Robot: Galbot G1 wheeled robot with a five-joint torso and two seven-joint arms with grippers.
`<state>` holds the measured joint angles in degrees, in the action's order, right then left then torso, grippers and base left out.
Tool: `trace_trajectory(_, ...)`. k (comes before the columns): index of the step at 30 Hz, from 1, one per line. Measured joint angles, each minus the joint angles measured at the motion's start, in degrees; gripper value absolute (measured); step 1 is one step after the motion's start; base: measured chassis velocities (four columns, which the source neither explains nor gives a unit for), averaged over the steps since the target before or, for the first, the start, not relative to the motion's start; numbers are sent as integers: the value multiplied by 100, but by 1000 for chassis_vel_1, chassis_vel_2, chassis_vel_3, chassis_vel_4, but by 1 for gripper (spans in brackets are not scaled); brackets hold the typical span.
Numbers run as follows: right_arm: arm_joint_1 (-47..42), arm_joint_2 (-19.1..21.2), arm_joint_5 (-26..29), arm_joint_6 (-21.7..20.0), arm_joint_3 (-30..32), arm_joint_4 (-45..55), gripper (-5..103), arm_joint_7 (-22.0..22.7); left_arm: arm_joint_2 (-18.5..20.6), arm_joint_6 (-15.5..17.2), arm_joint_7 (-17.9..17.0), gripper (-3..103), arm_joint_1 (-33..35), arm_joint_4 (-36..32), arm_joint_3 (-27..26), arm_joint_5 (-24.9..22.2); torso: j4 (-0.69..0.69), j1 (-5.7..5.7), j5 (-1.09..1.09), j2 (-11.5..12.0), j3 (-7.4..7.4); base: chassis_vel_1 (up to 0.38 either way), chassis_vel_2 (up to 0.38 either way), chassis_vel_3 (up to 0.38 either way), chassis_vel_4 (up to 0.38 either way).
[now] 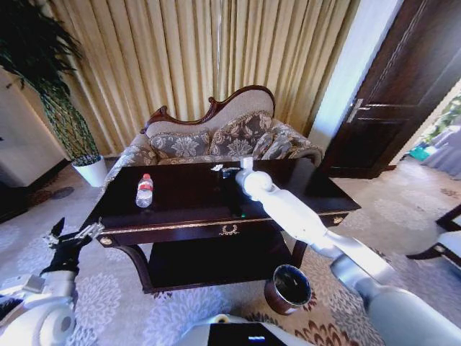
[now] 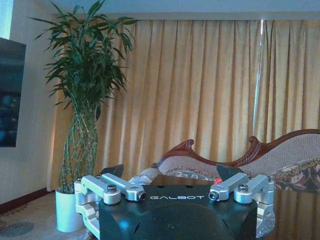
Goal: Move to the front of the table and place the trash on the table into the trash bin.
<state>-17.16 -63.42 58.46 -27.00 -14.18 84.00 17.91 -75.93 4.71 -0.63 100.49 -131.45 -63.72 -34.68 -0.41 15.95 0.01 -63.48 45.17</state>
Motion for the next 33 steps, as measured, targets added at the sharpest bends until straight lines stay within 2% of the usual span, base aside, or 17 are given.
trace_trajectory(7,-220,365,-100,78,297,256,0,79,33,0,1,100,-8,0,22,1,0,0,1,0,0,0,0,0,0)
trace_trajectory(10,-375,639,-168,202,543,427,0,121,68,0,2,100,-17,0,25,1,0,0,-1,0,0,0,0,0,0)
trace_trajectory(17,-711,956,-354,448,1021,530,0,69,89,0,3,100,34,-8,27,0,0,0,0,0,0,0,0,0,0)
trace_trajectory(21,-1011,1164,-589,696,1363,467,0,-262,153,-54,24,100,58,2,5,-91,1,0,0,0,0,0,0,0,0)
trace_trajectory(23,-1268,1321,-673,988,1643,352,0,-578,235,-184,112,100,42,72,-20,-197,0,0,0,0,0,0,0,0,0)
trace_trajectory(29,-1740,1547,-660,1365,2066,240,0,-912,317,-304,155,100,-4,127,-16,-371,-1,0,0,0,0,0,0,0,0)
trace_trajectory(33,-2122,1710,-640,1641,2329,217,0,-1115,382,-520,245,100,-21,170,29,-544,-1,0,-1,0,0,0,0,0,0)
